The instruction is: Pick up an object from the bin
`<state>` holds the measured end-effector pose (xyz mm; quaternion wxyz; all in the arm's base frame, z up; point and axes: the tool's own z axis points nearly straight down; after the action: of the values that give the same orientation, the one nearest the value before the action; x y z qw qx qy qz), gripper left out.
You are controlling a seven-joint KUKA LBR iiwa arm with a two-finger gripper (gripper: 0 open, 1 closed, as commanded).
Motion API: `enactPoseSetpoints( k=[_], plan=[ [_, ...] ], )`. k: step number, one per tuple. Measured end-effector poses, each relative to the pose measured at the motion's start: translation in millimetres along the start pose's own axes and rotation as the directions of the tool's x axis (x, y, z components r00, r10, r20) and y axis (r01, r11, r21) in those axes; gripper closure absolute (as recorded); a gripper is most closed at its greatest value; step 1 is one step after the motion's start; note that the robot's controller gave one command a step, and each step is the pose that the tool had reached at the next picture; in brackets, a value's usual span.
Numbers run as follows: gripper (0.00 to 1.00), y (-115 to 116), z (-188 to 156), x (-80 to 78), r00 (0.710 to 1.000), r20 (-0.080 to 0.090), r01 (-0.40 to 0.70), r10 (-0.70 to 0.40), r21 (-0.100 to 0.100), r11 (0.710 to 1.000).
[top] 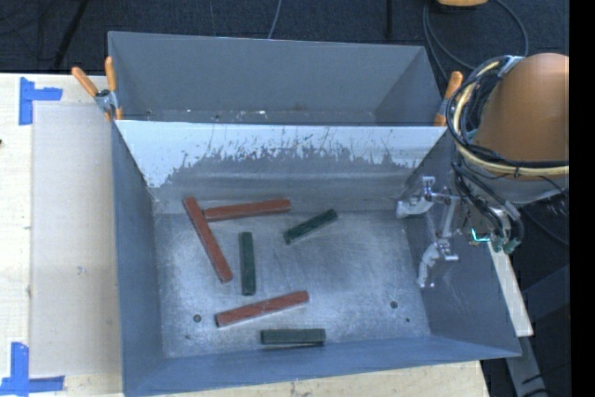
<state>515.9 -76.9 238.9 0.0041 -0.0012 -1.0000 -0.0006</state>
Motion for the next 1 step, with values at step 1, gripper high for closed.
enactPoseSetpoints(
  k=[1],
  plan=[
    [0.00, 0.3, -3.7, -1.4, 1.000, 0.007, 0.002, -0.002, 0.001, 1.000]
  ],
)
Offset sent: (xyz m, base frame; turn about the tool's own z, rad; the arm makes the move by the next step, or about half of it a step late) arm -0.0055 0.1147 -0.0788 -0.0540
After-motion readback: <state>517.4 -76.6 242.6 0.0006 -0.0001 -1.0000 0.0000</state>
